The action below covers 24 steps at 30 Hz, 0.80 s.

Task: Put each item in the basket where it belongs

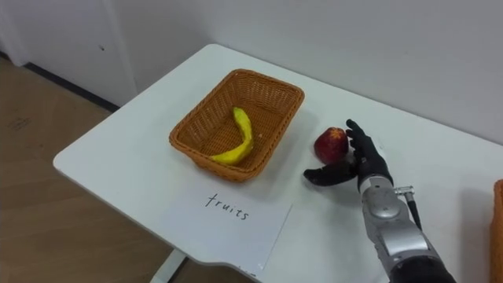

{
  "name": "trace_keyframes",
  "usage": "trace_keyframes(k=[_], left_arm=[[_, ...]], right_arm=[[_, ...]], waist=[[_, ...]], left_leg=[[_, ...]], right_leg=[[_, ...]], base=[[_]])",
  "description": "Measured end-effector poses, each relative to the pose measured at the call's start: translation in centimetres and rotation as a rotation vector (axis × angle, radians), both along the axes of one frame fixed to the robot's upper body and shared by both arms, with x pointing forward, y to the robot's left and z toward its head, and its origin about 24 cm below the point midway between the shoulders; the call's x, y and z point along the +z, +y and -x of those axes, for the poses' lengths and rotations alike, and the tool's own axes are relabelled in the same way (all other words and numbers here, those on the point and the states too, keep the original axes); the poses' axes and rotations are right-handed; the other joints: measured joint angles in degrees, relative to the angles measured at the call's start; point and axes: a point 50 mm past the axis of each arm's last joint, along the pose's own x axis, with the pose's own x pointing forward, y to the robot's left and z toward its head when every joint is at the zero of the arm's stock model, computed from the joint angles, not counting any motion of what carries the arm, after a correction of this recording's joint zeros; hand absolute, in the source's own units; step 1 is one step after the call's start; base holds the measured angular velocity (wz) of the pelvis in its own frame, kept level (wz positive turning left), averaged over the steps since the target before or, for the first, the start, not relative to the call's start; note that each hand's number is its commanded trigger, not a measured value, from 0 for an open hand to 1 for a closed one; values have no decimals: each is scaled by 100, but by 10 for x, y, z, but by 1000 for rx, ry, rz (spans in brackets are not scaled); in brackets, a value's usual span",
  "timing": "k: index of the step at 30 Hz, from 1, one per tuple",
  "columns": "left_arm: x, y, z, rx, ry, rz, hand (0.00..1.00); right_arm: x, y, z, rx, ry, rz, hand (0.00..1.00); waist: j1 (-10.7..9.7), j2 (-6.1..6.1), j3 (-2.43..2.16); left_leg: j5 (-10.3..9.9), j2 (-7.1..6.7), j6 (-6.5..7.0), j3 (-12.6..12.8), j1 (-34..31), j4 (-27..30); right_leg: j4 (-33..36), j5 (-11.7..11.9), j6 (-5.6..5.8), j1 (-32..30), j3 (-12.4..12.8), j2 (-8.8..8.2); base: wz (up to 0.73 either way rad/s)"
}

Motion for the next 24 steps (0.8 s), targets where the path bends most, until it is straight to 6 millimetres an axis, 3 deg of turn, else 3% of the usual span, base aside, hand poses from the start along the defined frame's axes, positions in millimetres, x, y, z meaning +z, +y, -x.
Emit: trace_keyframes(k=[10,24], left_arm=[[0,1,-2,-4,-22,-3,0],[-1,1,0,6,-2,15,0]], right_arm=[[1,-15,-6,-49,-12,19,0],[2,-17,-10,-35,-10,69,0]], waist=[[3,-8,-5],[48,-28,3]], left_leg=[[2,4,1,-1,-46,18],[2,11,1,13,-77,14]], right_leg=[[20,0,-2,-51,-7,-31],[29,-26,-12,-144,1,-45]], base=[[0],[-1]])
